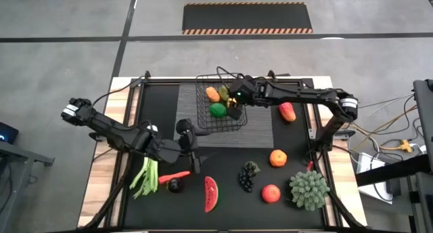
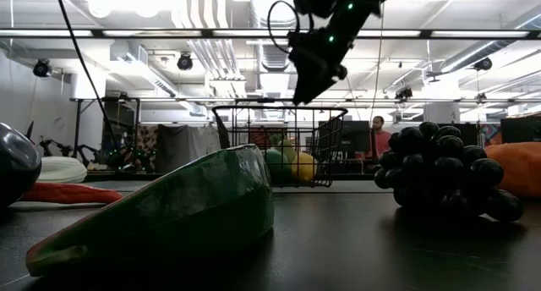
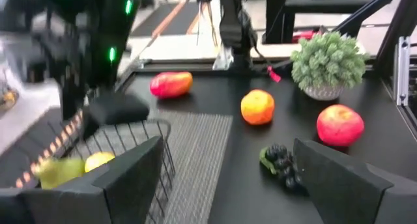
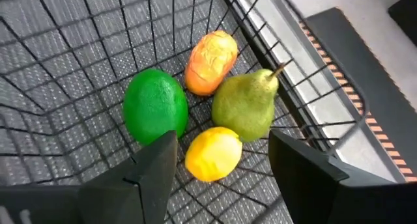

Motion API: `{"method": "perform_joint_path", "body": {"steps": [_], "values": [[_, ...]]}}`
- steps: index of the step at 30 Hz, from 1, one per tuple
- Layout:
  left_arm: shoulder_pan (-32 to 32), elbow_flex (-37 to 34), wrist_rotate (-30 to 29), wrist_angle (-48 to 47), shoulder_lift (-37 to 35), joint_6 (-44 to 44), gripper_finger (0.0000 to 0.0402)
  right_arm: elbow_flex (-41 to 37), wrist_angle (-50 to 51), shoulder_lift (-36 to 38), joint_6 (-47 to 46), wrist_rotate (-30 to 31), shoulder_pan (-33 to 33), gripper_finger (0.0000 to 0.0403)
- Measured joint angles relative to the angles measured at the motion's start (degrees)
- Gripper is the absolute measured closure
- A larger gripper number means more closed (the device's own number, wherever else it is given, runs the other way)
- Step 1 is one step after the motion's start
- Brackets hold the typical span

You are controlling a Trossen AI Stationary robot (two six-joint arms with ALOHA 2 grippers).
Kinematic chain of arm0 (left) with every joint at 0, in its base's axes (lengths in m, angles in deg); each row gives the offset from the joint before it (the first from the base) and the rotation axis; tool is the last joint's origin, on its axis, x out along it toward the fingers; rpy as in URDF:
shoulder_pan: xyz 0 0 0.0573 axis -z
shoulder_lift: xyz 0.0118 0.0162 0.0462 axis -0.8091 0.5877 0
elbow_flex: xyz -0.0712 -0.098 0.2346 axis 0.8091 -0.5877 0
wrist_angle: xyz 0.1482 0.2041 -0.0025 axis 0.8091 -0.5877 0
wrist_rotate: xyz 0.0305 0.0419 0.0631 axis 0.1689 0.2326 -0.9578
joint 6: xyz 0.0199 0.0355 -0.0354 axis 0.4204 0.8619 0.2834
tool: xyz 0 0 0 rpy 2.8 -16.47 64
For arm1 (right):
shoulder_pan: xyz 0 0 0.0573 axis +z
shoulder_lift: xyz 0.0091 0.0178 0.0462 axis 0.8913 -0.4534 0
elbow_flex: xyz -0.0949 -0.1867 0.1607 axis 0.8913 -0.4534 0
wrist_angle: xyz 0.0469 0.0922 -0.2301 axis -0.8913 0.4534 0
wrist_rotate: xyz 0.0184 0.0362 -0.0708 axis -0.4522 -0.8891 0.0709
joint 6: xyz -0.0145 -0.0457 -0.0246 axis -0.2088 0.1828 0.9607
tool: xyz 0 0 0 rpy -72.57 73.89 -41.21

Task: Build produce basket
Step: Put the celery into the wire basket

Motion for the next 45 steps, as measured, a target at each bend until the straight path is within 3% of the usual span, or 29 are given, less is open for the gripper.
{"method": "perform_joint_path", "body": {"steps": [17, 22, 27, 37, 45], "values": [[-0.37, -0.07, 0.21, -25.63, 1.49, -35.01, 0.0077, -3.39, 3.14, 16.68, -2.69, -0.05, 12.48, 0.0179], [-1.88, -0.07, 1.24, -45.71, 3.5, -58.44, 0.0077, -4.87, 2.61, 20.3, -4.38, 0.04, 16.39, 0.0177], [-3.26, -1.44, 12.23, -68.21, 7.34, -80.43, 0.0077, -6.61, 0.52, 21.53, -4.52, 0.04, 19.34, 0.0177], [-3.56, -11.7, 21.31, -62.38, 6.51, -85.66, 0.0077, -9.26, -1.1, 21.76, -5.93, 0.04, 20.76, 0.0179], [-3.54, -21.38, 24.54, -52.52, 5.05, -88.98, 0.0077, -11.16, -1.06, 21.76, -6.69, 0.04, 20.76, 0.0179]]}}
